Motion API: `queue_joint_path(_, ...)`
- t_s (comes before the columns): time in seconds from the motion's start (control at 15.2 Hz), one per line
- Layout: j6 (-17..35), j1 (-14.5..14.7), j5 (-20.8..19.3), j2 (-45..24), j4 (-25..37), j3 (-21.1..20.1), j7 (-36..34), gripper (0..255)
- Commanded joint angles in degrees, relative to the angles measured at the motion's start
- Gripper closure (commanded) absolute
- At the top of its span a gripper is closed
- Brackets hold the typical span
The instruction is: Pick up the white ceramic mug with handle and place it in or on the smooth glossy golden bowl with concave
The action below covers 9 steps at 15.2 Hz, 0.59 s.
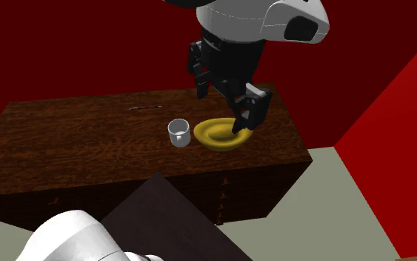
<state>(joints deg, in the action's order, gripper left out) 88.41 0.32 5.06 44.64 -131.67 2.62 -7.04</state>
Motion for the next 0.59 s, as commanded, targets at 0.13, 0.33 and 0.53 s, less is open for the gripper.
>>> queue_joint_path(0.13, 3.19, 0.59, 0.96, -0.4, -2.6, -1.89, -1.52, 0)
queue_joint_path(0.33, 8.12, 1.58, 2.41, -1.63, -5.98, -4.78, -3.76, 0)
queue_joint_path(0.53, 13.21, 2.62, 3.81, -3.65, -8.74, -7.72, -5.99, 0)
